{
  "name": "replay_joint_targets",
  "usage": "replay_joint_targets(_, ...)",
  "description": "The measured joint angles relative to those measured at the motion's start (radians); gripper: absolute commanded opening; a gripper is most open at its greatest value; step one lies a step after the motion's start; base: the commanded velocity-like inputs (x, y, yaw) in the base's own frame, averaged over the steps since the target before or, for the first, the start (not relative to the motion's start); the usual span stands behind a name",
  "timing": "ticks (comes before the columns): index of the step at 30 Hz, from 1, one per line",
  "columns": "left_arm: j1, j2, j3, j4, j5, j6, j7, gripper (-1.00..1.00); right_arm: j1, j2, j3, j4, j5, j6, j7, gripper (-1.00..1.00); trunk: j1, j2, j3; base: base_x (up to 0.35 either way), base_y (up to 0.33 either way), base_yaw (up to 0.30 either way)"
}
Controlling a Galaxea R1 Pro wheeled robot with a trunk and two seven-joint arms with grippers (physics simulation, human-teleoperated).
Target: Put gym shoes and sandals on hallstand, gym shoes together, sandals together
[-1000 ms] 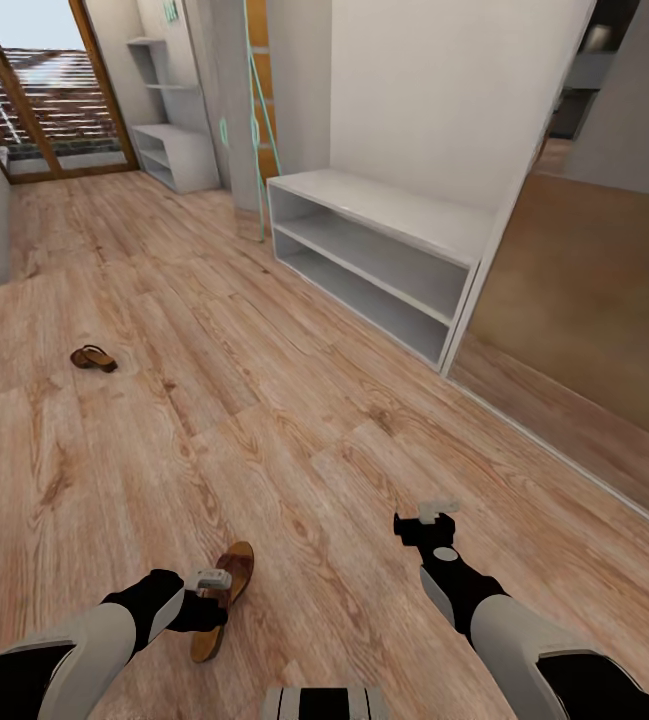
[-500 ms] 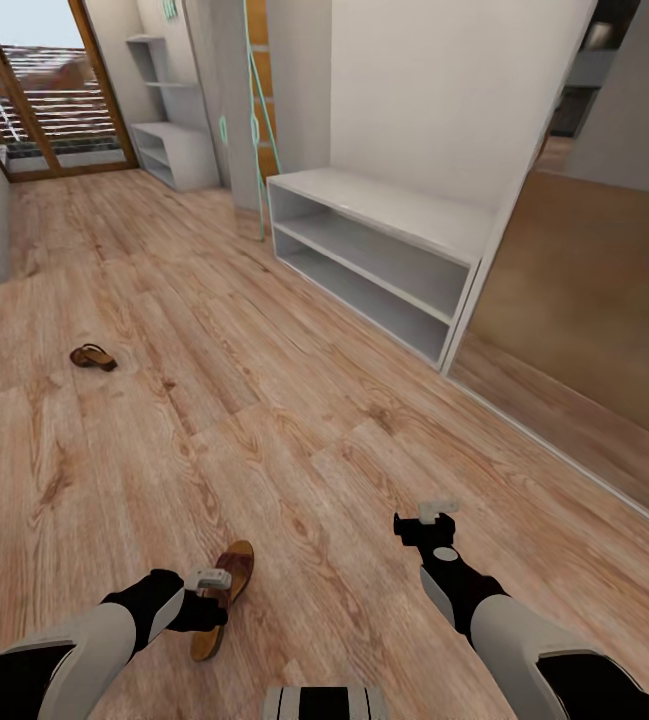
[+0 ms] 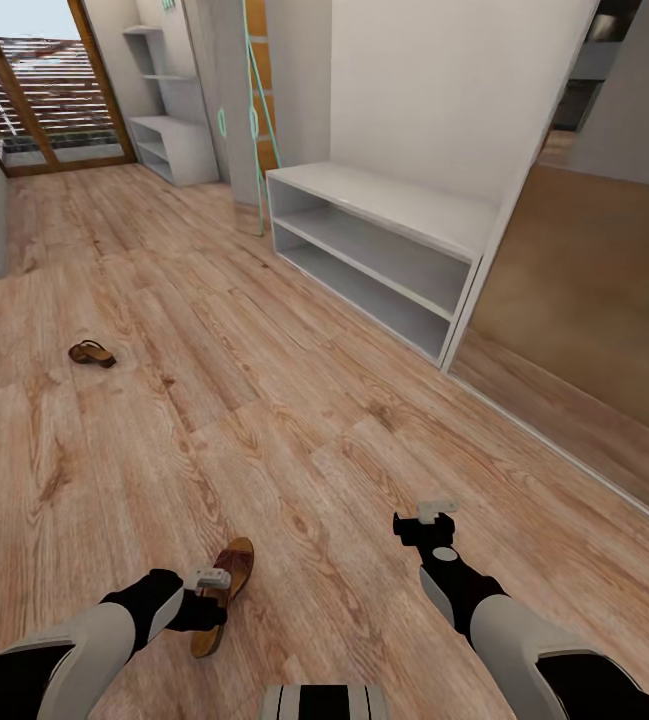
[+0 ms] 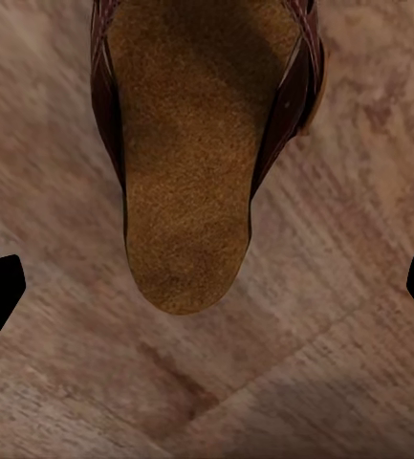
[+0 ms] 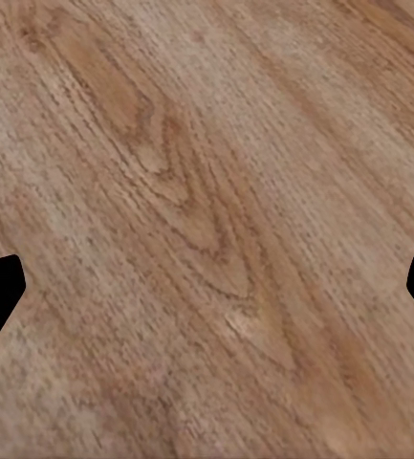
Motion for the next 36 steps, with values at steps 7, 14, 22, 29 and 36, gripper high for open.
replay_joint_targets(7,0.000,0.004,0.000,-0.002,0.000,0.000,0.000,1.00,0.000,-0.001,0.000,0.000,0.001,0.001,0.000,1.00,0.000,0.000,0.000,0.000,0.000,0.000)
replay_joint_targets(14,0.000,0.011,0.000,-0.002,0.000,0.000,0.000,1.00,0.000,-0.001,0.000,0.000,0.001,0.001,0.000,1.00,0.000,0.000,0.000,0.000,0.000,0.000)
replay_joint_targets(22,0.000,0.013,0.000,-0.002,0.000,-0.001,0.000,1.00,0.000,-0.001,0.000,0.000,0.001,0.001,0.000,1.00,0.000,0.000,0.000,0.000,0.000,0.000)
replay_joint_targets(29,0.000,0.013,0.000,-0.002,0.000,0.000,0.000,1.00,0.000,-0.001,0.000,0.000,0.001,0.001,0.000,1.00,0.000,0.000,0.000,0.000,0.000,0.000)
replay_joint_targets(36,0.000,0.013,0.000,-0.001,0.000,0.000,0.000,1.00,0.000,-0.001,0.000,0.000,0.001,0.001,0.000,1.00,0.000,0.000,0.000,0.000,0.000,0.000)
